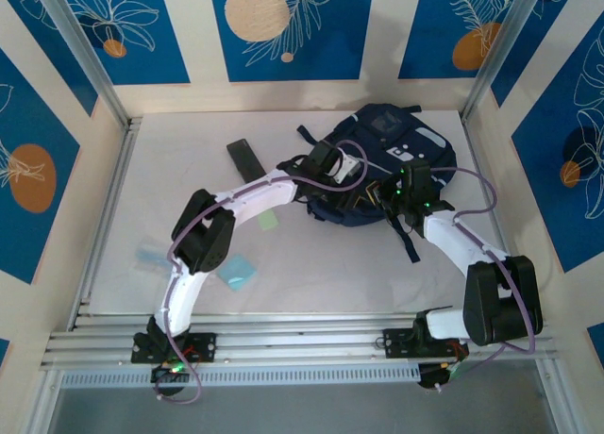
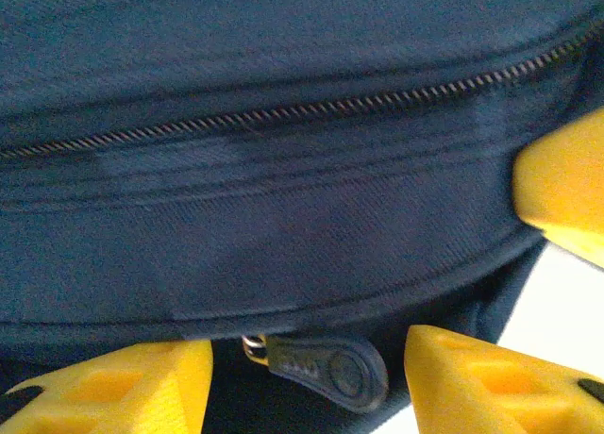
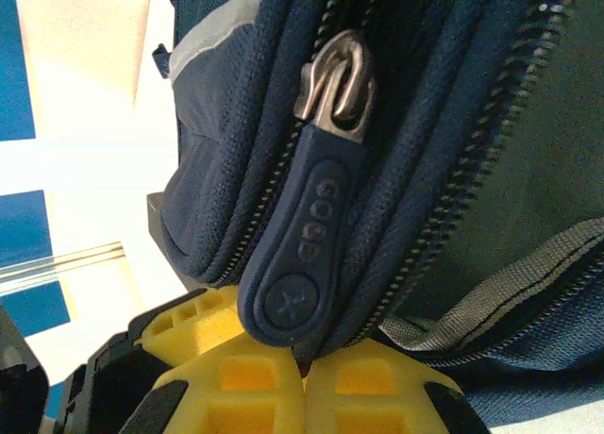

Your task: Pack the student bag

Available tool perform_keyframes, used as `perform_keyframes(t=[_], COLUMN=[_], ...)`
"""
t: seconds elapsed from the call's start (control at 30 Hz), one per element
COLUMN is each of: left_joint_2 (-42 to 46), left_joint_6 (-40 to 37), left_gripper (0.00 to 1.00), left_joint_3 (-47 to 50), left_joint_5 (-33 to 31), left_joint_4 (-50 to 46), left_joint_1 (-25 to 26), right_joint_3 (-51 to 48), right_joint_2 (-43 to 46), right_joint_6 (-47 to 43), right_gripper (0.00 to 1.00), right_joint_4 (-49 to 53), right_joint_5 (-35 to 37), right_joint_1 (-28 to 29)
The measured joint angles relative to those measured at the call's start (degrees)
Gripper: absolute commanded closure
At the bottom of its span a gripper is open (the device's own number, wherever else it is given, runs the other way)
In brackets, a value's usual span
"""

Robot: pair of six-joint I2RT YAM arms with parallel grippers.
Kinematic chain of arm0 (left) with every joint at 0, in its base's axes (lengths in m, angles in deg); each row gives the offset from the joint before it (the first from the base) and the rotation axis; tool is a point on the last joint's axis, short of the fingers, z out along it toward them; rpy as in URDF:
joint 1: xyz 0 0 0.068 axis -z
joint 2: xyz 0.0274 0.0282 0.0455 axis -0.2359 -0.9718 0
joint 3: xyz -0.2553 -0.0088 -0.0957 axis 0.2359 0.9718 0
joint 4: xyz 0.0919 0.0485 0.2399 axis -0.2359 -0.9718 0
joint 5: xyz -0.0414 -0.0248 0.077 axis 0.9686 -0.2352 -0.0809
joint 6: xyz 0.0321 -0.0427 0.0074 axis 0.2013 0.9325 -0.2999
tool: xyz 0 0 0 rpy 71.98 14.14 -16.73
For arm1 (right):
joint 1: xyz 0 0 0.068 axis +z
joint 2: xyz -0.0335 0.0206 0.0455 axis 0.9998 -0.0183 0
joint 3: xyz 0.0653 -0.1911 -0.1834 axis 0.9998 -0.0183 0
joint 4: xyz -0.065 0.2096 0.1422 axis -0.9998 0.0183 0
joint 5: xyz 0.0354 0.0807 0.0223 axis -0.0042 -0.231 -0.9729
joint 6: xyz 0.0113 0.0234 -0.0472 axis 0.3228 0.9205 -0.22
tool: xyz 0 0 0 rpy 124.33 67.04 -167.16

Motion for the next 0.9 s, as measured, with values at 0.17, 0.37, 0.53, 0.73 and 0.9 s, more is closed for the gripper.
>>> perform_keyframes(t=[0.17,0.37,0.53,0.73,0.9], left_joint_2=[-1.4,-3.5,-3.5,-3.5,-3.4], left_joint_6=[-0.3,-0.4,-0.7,-3.7,-6.2], left_gripper=[0.71,1.0,1.0,1.0,1.0], left_joint_3=[-2.7,-5.6,-5.6,-5.6,-5.6], left_joint_5=[-3.3,-4.0,-0.7,5.0,9.7], left_joint_4=[-0.9,-2.6,-3.2,-5.7,-6.9], left_joint_1=[0.1,-0.2,-1.5,-6.1,-9.2], right_joint_3=[0.1,0.1,0.1,0.4,1.6], right_joint_2=[0.0,0.0,0.0,0.0,0.0], right_joint_6=[0.0,-0.2,-1.1,-2.9,-4.9], right_gripper=[1.0,1.0,1.0,1.0,1.0], right_joint_4=[-1.0,-1.4,-1.2,-0.5,0.1], right_joint_5=[0.0,0.3,0.3,0.2,-1.4], right_joint_1=[-0.1,-0.5,-0.5,-1.0,-1.2])
